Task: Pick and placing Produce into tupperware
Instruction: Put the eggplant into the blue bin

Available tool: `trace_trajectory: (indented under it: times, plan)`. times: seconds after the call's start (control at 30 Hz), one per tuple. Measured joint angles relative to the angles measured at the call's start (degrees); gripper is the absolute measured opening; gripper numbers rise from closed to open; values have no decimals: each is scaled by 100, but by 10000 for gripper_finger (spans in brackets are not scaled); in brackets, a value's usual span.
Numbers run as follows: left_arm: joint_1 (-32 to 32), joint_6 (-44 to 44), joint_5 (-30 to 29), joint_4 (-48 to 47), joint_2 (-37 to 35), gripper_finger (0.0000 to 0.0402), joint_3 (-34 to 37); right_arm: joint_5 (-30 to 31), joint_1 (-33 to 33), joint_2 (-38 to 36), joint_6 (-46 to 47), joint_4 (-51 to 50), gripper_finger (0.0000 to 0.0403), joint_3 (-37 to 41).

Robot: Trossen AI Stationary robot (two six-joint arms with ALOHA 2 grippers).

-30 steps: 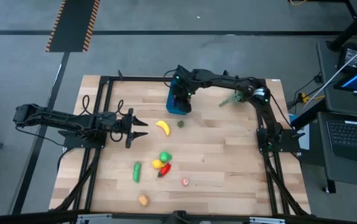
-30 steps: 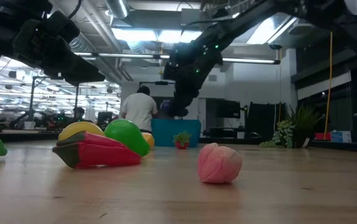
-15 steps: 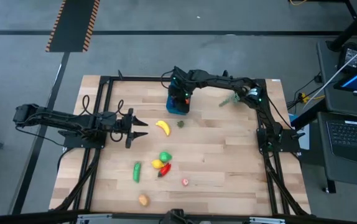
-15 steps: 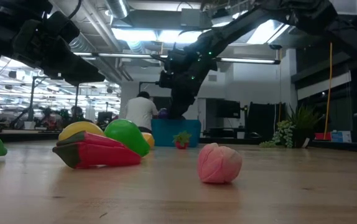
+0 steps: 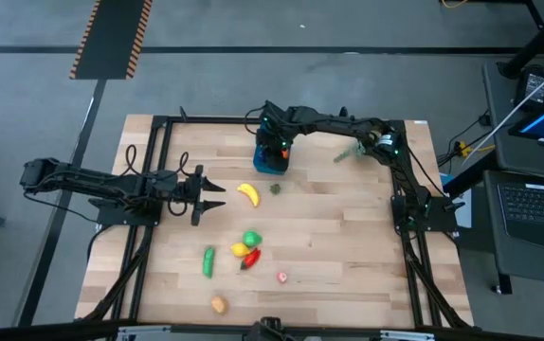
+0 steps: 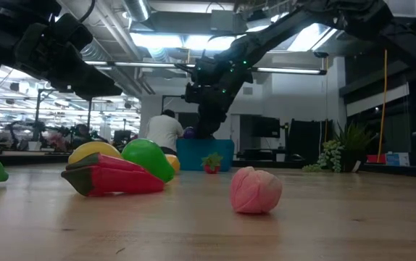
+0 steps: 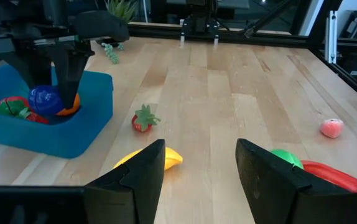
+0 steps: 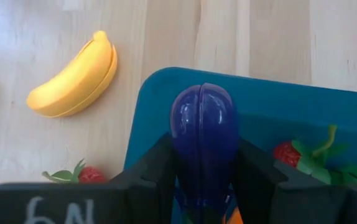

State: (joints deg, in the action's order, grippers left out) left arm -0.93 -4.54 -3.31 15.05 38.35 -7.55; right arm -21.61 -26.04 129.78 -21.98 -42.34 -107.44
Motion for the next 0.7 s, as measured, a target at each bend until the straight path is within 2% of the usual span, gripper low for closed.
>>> trace_trajectory:
  times: [0.17, 0.27, 0.7]
  plan:
    - [0, 1, 0, -1, 0, 190, 0, -19, 2, 0, 77, -35, 123, 2]
    - [-1, -1, 1, -1, 0, 190, 0, -269, 57, 0, 84, -75, 123, 4]
    - [-2, -126, 2, -1, 0, 190, 0, -140, 178, -2, 215, -21, 123, 9]
